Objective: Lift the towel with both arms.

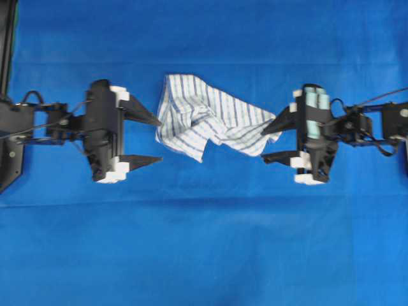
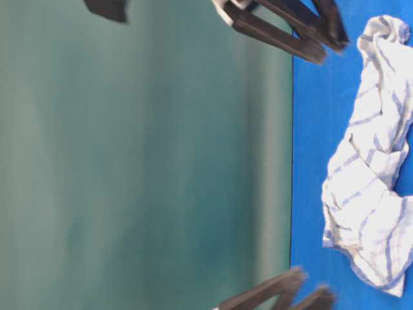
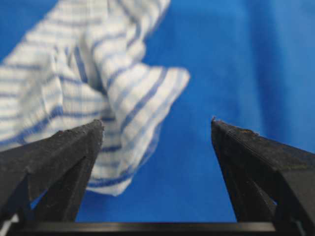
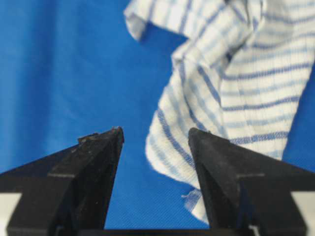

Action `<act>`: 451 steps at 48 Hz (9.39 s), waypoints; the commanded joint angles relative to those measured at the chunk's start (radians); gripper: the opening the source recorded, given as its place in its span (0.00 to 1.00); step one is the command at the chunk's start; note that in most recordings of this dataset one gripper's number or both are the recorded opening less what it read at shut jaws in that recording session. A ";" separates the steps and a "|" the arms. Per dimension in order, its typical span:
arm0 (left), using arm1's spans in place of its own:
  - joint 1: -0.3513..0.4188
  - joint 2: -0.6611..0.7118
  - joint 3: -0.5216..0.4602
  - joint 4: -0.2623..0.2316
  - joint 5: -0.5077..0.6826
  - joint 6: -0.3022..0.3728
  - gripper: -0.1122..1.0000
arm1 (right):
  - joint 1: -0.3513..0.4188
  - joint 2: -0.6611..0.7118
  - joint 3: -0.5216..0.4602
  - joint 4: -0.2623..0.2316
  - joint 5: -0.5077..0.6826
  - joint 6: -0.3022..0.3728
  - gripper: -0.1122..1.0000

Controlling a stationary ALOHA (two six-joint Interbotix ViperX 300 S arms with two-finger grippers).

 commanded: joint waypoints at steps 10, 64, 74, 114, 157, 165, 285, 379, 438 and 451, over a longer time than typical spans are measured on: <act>0.008 0.199 -0.077 0.000 -0.009 0.002 0.92 | -0.009 0.150 -0.069 0.008 -0.003 0.002 0.65; 0.054 -0.040 -0.160 -0.002 0.305 0.008 0.11 | -0.051 -0.048 -0.130 0.012 0.161 -0.003 0.11; 0.054 -0.235 -0.175 0.000 0.385 0.009 0.11 | -0.083 -0.199 -0.169 -0.005 0.256 -0.009 0.11; 0.103 -0.517 -0.520 0.000 0.663 0.020 0.11 | -0.140 -0.451 -0.563 -0.130 0.600 -0.014 0.11; 0.080 -0.541 -0.485 0.000 0.678 0.075 0.94 | -0.140 -0.440 -0.555 -0.130 0.604 -0.012 0.68; 0.058 -0.534 -0.462 0.000 0.676 0.074 0.92 | -0.140 -0.434 -0.549 -0.130 0.603 -0.009 0.68; 0.005 0.000 0.028 -0.006 0.252 -0.028 0.12 | -0.044 0.291 -0.304 -0.083 0.011 0.086 0.15; 0.126 -0.426 -0.526 -0.005 0.545 0.086 0.12 | -0.086 -0.453 -0.609 -0.275 0.719 0.067 0.16; 0.006 -0.316 -0.193 -0.005 0.472 0.075 0.94 | -0.005 -0.229 -0.241 -0.270 0.348 0.206 0.68; -0.002 -0.118 -0.078 -0.005 0.288 0.078 0.94 | 0.009 -0.023 -0.176 -0.272 0.209 0.222 0.68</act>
